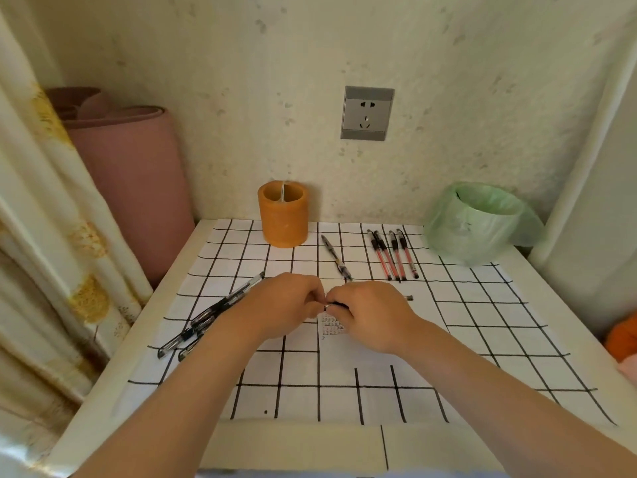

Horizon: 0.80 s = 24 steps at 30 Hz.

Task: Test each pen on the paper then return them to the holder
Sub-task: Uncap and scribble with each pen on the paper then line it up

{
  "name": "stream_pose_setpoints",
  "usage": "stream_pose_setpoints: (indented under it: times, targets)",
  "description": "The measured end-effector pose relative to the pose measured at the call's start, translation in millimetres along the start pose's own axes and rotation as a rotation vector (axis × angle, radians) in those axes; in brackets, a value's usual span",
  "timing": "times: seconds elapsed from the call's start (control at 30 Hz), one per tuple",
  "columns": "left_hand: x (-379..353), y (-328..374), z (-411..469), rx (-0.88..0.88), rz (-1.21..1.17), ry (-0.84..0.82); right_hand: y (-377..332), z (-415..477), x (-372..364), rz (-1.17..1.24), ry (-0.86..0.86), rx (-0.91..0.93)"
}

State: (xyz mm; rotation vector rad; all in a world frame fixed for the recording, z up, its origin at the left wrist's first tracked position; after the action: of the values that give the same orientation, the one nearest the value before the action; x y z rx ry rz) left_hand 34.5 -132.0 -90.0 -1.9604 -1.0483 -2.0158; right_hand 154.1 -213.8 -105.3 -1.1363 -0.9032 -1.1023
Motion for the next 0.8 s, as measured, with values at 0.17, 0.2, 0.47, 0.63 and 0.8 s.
stream_pose_setpoints:
  times: [0.17, 0.2, 0.47, 0.63, 0.8]
  targets:
    - [1.6, -7.6, 0.6, 0.007, -0.03, -0.002, 2.3, 1.6, 0.4, 0.06, 0.001, -0.024]
    - [2.7, -8.6, 0.9, 0.01, -0.017, 0.009, 3.6, 1.9, -1.1, 0.088, -0.017, -0.051]
    - [0.2, -20.9, 2.1, 0.072, 0.106, -0.035, 19.3, -8.3, 1.2, 0.561, -0.004, -0.205]
    - [-9.8, -20.7, 0.7, 0.076, 0.116, -0.152, 22.7, -9.5, -0.2, 1.051, 0.076, -0.447]
    - [-9.0, -20.6, -1.3, 0.077, 0.104, -0.186, 13.1, -17.3, -6.2, 1.137, 0.071, -0.446]
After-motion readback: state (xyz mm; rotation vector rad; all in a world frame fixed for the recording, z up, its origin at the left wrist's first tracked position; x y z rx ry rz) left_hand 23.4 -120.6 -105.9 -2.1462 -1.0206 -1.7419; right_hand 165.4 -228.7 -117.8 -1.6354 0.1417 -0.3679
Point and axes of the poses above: each hand's wrist, its own z-axis towards the middle knuckle, its own x-axis out of the back of the hand, y = z × x, the point moved 5 cm from there along z, towards the middle knuckle, and after that the axes turned 3 degrees about z, right-handed, at the moved point
